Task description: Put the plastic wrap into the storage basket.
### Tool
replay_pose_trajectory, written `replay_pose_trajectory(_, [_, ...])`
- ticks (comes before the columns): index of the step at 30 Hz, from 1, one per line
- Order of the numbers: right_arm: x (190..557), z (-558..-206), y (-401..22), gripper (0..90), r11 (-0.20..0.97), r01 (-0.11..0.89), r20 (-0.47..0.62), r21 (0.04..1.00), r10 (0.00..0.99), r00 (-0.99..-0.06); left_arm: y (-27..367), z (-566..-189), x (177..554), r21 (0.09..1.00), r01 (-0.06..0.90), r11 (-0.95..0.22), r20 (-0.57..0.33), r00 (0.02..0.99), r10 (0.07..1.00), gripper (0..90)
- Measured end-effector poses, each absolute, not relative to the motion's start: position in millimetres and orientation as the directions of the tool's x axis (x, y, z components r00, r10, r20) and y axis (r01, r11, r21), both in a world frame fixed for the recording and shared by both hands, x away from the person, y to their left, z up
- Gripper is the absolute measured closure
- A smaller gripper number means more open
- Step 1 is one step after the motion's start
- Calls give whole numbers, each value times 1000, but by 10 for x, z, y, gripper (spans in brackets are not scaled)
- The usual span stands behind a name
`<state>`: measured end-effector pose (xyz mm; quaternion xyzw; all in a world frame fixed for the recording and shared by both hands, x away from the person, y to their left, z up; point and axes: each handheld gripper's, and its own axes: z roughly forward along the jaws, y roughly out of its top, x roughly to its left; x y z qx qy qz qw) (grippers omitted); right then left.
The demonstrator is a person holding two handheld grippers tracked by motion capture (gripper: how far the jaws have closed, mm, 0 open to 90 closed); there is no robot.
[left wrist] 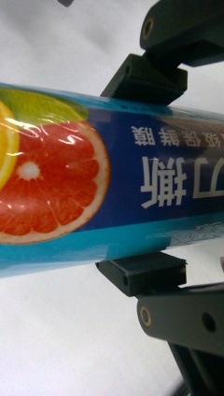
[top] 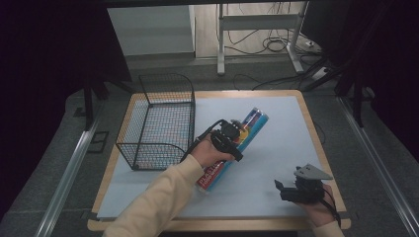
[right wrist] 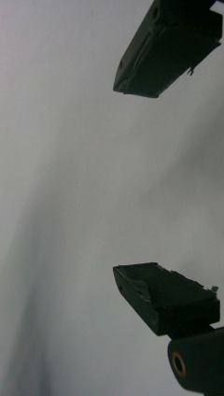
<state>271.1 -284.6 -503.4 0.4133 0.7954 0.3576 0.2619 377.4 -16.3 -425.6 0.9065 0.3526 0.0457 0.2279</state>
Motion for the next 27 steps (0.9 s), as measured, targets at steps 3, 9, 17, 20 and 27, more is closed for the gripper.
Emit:
replay_pose_trajectory(3, [2711, -5034, -2846, 107, 403, 470, -121, 785, 845, -521, -145, -4212, 3766, 454, 613, -646, -74, 749, 658, 315])
replay_pose_trajectory(9, [2710, -5032, -2846, 107, 401, 470, -120, 786, 846, -520, -119, -4116, 3755, 469, 604, -644, -66, 751, 657, 316])
replay_pose_trajectory(17, [2709, -5027, -2849, 107, 399, 469, -121, 788, 847, -518, -114, -4010, 3752, 487, 580, -654, -49, 765, 642, 316])
replay_pose_trajectory(20, [2708, -5026, -2851, 107, 397, 470, -119, 788, 848, -517, -117, -3973, 3735, 489, 574, -657, -41, 768, 639, 316])
replay_pose_trajectory(27, [2709, -5028, -2847, 107, 399, 469, -120, 788, 846, -519, -136, -3906, 3725, 497, 560, -663, -31, 775, 631, 316])
